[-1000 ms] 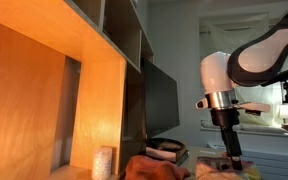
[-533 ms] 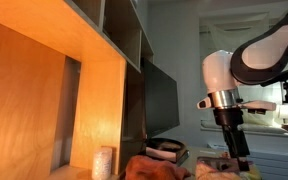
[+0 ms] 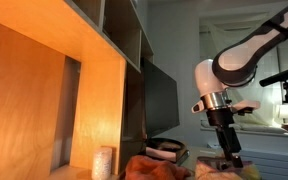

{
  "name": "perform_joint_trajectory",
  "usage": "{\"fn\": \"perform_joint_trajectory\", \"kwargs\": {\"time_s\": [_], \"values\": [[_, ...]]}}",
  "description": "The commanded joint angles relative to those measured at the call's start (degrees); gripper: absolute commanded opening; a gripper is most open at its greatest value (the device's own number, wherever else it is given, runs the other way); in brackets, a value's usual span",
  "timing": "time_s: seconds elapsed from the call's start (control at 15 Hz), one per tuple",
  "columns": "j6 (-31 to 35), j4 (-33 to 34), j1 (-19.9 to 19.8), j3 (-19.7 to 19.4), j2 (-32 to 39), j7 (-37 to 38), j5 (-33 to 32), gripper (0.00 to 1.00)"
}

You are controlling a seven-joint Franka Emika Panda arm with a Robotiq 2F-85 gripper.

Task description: Take the blue and the orange nail polish bottles out of the little bag

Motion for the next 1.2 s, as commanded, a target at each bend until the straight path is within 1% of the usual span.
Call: {"fn": "perform_joint_trajectory", "kwargs": {"time_s": [0.0,0.13,0.53,1.13], "values": [[-6.60,8.65,-1.82,1.24,4.79,-0.98,2.98,1.00],[-8.29,10.73,-1.88,1.28,5.88,-0.48,3.65,1.00],[-9.36,14.30,-0.98,1.48,8.17,1.08,3.37,1.00],[-14.07,24.62,-0.89,1.28,15.56,2.11,3.05,1.00]]}}
